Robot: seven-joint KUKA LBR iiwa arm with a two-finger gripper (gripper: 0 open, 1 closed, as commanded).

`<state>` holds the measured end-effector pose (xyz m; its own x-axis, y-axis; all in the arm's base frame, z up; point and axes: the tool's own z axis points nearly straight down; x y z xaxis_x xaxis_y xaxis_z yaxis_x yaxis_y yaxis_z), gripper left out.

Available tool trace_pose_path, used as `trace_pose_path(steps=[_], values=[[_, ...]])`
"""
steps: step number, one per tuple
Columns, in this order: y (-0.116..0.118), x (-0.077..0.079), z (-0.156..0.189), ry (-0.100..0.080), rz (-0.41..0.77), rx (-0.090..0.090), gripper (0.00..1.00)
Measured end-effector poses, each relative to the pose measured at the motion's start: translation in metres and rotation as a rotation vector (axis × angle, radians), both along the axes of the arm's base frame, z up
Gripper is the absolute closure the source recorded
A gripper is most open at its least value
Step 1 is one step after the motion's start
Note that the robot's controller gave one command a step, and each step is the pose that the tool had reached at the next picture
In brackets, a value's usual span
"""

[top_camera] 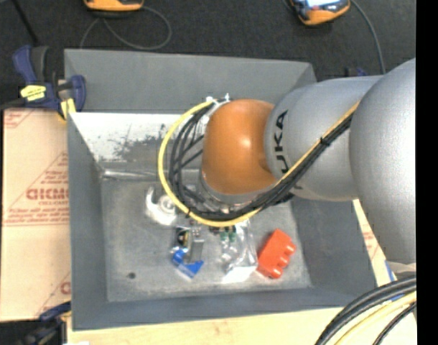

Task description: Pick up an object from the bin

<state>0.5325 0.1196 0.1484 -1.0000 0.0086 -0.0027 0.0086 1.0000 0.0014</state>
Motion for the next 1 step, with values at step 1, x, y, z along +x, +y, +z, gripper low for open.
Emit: trace_pose_path(steps=[1], values=[[-0.0163, -0.0243, -0.0358, 0.006, -0.027, -0.002, 0.00]])
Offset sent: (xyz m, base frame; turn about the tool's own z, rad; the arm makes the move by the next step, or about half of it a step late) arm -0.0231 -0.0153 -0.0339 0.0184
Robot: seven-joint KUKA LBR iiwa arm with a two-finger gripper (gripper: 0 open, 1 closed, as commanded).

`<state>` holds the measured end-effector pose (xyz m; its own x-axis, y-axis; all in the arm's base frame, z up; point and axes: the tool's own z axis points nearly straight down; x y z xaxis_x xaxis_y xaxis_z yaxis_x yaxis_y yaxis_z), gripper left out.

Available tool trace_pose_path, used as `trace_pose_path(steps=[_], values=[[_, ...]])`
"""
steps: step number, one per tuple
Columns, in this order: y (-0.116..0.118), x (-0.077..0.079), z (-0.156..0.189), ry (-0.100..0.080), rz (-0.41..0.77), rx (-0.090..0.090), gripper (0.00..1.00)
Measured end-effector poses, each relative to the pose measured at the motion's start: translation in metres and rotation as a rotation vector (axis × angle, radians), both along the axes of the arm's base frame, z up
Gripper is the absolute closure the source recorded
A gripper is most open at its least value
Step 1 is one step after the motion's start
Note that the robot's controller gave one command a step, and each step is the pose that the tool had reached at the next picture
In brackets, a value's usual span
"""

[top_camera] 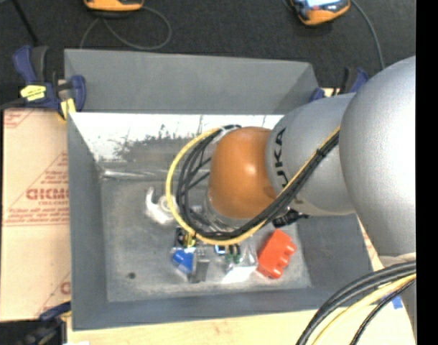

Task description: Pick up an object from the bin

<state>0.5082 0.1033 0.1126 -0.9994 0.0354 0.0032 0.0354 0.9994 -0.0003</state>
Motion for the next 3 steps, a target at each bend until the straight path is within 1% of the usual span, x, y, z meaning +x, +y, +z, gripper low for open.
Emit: trace_pose_path(steps=[1, 2, 3], values=[[-0.007, -0.009, 0.013, -0.003, -0.199, 0.000, 0.00], [-0.009, -0.016, 0.020, 0.000, -0.166, -0.002, 0.00], [-0.003, -0.005, -0.045, -0.003, -0.189, -0.001, 0.00]])
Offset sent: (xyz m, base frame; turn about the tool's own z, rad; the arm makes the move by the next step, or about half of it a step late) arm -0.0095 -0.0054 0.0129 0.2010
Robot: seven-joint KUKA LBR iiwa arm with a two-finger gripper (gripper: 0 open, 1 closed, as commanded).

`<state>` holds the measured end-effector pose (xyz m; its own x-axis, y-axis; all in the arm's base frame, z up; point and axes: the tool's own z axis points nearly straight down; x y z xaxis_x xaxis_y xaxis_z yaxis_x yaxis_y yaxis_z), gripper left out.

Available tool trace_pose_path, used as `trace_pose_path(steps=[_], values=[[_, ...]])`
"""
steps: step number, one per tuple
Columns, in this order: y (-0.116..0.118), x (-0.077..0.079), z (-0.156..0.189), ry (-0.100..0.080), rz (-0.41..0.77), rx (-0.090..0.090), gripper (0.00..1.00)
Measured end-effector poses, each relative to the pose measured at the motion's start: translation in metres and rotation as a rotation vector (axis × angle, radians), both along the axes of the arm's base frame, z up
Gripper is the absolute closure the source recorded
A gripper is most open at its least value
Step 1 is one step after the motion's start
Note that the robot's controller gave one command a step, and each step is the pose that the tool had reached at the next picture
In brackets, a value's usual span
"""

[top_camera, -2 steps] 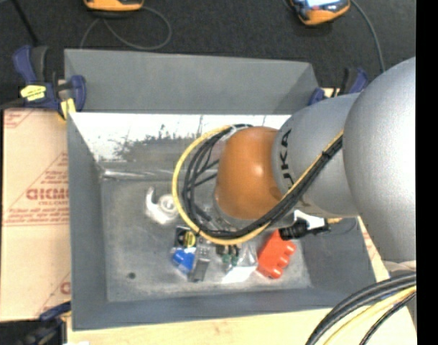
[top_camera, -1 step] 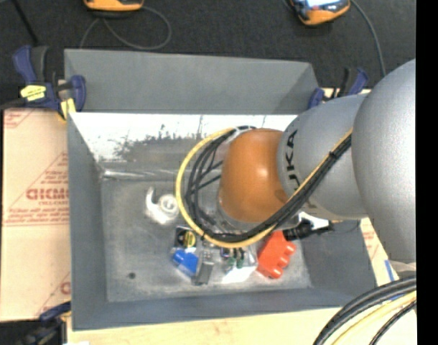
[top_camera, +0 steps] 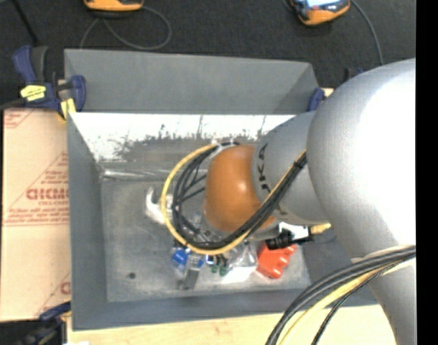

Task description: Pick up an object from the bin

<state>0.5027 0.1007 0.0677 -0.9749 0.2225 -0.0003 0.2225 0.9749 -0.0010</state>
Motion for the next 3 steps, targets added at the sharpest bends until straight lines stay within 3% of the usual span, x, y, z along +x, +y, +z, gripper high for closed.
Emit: trace_pose_path(steps=[1, 2, 3], values=[[-0.001, 0.001, 0.001, -0.002, 0.000, 0.000, 0.00], [-0.001, 0.003, 0.003, -0.008, -0.002, 0.001, 1.00], [-0.002, 0.005, 0.063, -0.007, -0.001, 0.002, 1.00]])
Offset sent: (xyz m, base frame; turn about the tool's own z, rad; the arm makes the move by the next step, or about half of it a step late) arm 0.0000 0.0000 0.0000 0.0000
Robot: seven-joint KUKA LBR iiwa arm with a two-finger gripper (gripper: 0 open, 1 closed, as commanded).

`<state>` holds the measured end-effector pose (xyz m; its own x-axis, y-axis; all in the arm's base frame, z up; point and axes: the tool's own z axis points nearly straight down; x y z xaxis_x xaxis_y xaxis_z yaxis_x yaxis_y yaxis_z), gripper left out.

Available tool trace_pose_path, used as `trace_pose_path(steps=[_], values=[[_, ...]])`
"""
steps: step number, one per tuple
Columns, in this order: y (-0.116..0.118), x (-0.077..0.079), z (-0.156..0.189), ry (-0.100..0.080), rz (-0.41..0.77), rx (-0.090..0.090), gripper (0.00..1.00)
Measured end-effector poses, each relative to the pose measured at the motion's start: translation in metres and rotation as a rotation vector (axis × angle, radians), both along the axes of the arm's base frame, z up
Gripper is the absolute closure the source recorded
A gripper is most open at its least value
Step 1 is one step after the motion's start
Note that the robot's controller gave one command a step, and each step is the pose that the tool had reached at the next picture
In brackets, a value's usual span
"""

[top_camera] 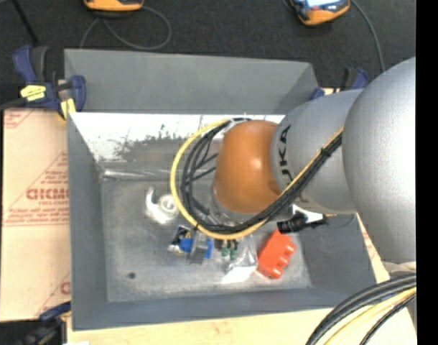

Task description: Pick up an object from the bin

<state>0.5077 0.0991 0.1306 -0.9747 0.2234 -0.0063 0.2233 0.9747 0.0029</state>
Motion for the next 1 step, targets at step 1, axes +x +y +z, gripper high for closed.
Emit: trace_pose_path(steps=[1], values=[[-0.0010, 0.0022, 0.0551, -0.001, 0.003, 0.000, 1.00]])
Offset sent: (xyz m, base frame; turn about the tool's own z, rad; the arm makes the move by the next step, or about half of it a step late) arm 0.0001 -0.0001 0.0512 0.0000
